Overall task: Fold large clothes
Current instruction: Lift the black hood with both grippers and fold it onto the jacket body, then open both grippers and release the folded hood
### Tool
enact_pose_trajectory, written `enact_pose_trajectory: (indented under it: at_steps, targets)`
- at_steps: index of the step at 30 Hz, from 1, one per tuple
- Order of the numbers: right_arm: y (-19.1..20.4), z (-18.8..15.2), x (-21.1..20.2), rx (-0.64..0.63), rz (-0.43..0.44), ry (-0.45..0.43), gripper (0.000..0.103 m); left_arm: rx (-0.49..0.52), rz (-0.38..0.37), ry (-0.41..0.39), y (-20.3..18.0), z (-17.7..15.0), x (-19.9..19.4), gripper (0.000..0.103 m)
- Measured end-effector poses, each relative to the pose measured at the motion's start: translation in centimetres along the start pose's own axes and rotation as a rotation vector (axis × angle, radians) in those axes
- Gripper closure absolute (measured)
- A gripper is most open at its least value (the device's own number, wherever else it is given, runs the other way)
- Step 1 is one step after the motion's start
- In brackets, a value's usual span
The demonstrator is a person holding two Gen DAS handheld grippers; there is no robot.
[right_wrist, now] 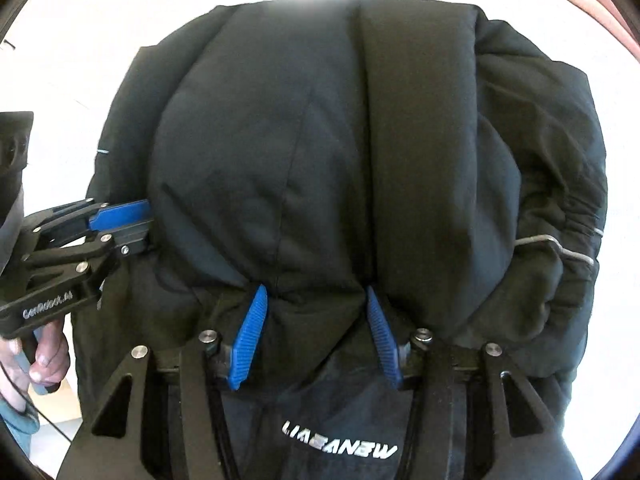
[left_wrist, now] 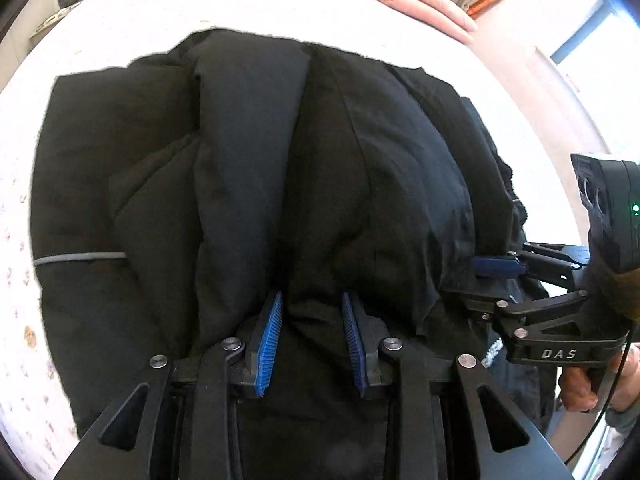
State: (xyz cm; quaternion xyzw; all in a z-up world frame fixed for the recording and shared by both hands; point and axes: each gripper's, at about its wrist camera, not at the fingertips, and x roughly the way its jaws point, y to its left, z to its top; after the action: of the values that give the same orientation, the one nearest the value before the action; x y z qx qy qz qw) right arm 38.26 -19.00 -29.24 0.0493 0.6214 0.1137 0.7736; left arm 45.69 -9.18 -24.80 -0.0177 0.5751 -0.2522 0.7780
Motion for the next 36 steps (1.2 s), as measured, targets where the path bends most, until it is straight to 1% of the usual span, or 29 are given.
enact_pose_trajectory:
  at_steps: [2,3,6,7,9,11,12,14,15,16,18,20,22,25,27,28,29,30,31,32,34,36]
  targets:
    - [0.3,-0.1,-2.3,-0.018,0.008,-0.031,0.050,0.005,0.004,-0.021,-0.3,0.3,-1.8,0.071]
    - [0.4,-0.1,-3.4,-0.027,0.008,-0.055,0.049,0.014,0.021,-0.031,-0.6,0.2,-2.5,0.071]
    - [1.5,0.2,-7.4,-0.045,0.023,-0.153,0.049,0.027,0.098,-0.065,-1.6,-0.4,-4.4,0.065]
    - [1.8,0.5,-7.9,-0.045,0.025,-0.172,0.049,0.011,0.093,-0.074,-1.8,-0.7,-4.6,0.063]
    - [2.6,1.5,-8.4,-0.055,0.037,-0.205,0.049,-0.039,0.079,-0.081,-1.7,-1.6,-4.6,0.062]
    - [3.4,2.3,-7.3,-0.071,0.009,-0.197,0.049,-0.085,0.110,-0.053,-1.5,-2.2,-3.3,0.062]
    - [3.6,2.7,-6.1,-0.079,-0.014,-0.175,0.049,-0.102,0.122,-0.040,-1.7,-2.2,-2.2,0.062]
    - [3.9,3.9,-2.5,-0.079,-0.023,-0.095,0.049,-0.149,0.124,-0.045,-1.2,-2.8,-0.8,0.062]
    - [3.2,4.1,-0.4,-0.071,-0.026,-0.054,0.049,-0.165,0.125,-0.043,-1.0,-3.0,-0.2,0.061]
    - [2.9,3.9,1.0,-0.069,-0.047,-0.046,0.049,-0.174,0.124,-0.045,-0.8,-3.0,-0.1,0.060]
    - [2.6,3.6,1.9,-0.108,-0.077,-0.093,0.049,-0.183,0.129,-0.057,-0.5,-3.1,-0.2,0.060]
    - [2.9,3.2,1.9,-0.124,-0.090,-0.108,0.048,-0.179,0.141,-0.066,-0.8,-3.3,-0.3,0.060]
    - [2.8,3.1,1.9,-0.122,-0.076,-0.114,0.047,-0.189,0.145,-0.074,-0.8,-3.7,-0.7,0.060]
    - [2.2,2.7,1.2,-0.107,-0.027,-0.131,0.046,-0.215,0.136,-0.088,-1.4,-4.8,-2.2,0.060]
    - [1.4,2.3,-0.1,-0.077,0.021,-0.145,0.046,-0.234,0.125,-0.102,-1.6,-6.1,-3.8,0.060]
    - [1.4,1.8,-1.2,-0.059,0.047,-0.156,0.045,-0.240,0.132,-0.102,-1.6,-6.7,-4.6,0.058]
    - [1.1,1.3,-2.0,-0.039,0.072,-0.169,0.043,-0.242,0.144,-0.100,-1.6,-7.3,-5.2,0.055]
    - [0.7,0.5,-3.0,-0.019,0.094,-0.184,0.041,-0.247,0.173,-0.090,-1.3,-8.3,-6.1,0.055]
    - [0.3,-0.4,-4.1,-0.003,0.106,-0.201,0.037,-0.252,0.190,-0.083,-1.1,-9.1,-6.7,0.055]
    - [0.0,-1.5,-5.0,0.010,0.105,-0.216,0.034,-0.262,0.201,-0.075,-0.7,-10.1,-7.4,0.055]
    - [-0.5,-3.3,-6.2,0.026,0.090,-0.225,0.033,-0.282,0.221,-0.058,0.5,-11.6,-8.4,0.055]
    - [-1.2,-5.7,-7.2,0.049,0.044,-0.219,0.033,-0.305,0.238,-0.033,1.9,-13.4,-9.6,0.055]
